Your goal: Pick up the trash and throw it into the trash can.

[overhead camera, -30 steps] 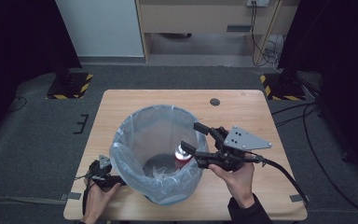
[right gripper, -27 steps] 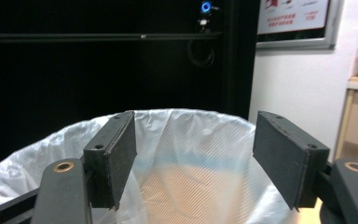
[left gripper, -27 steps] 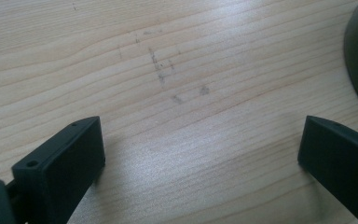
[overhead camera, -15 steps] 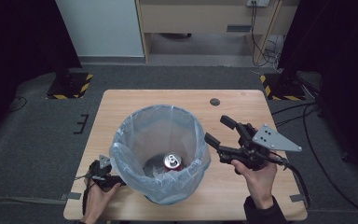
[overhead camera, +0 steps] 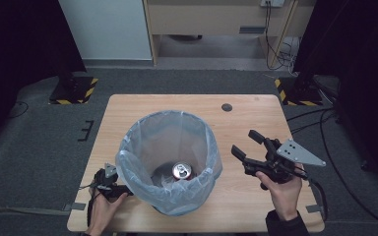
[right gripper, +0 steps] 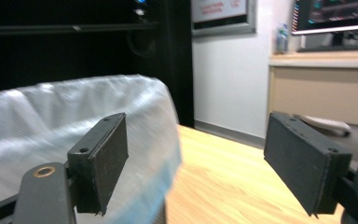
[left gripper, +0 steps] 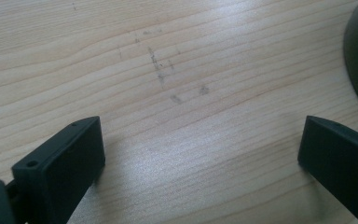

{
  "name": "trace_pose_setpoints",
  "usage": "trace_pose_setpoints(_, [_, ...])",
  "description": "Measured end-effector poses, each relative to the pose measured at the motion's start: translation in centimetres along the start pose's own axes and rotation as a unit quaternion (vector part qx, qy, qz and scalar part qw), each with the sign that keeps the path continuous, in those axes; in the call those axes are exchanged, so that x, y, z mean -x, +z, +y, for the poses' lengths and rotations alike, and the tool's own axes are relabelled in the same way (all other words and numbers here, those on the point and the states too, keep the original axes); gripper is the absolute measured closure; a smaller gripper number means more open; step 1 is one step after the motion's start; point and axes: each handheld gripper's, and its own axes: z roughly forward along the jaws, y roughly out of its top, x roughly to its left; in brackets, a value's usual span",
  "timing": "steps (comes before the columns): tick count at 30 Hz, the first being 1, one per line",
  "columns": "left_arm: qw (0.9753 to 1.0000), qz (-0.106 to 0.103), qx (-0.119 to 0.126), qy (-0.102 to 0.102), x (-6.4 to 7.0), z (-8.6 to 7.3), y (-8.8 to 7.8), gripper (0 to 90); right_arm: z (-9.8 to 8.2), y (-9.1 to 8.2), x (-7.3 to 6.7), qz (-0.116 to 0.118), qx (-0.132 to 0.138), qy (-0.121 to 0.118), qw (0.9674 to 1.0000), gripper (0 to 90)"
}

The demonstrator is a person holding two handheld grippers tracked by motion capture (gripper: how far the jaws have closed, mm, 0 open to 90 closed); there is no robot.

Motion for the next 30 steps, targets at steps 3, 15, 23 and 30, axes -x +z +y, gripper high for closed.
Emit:
trace_pose_setpoints(3, [1.0000,0.000,0.000,0.000,0.0,0.0,0.0,0.0,-1.6,0.1,1.3,-0.020,-0.029,0.013,0.9993,21.2])
trace_pose_setpoints(15, [1.0000,0.000,0.000,0.000,0.0,0.0,0.0,0.0,-5.8,-0.6,4.5,-0.075,-0.095,0.044,0.9916,19.7])
trace_pose_setpoints(23, [1.0000,0.000,0.000,0.000,0.0,0.0,0.0,0.0,-9.0,-0.2,6.4,-0.110,-0.161,0.044,0.9798,18.3])
trace_pose_setpoints(30, [1.0000,0.000,0.000,0.000,0.0,0.0,0.0,0.0,-12.4,-0.2,8.3,-0.144,-0.227,0.048,0.9621,18.1])
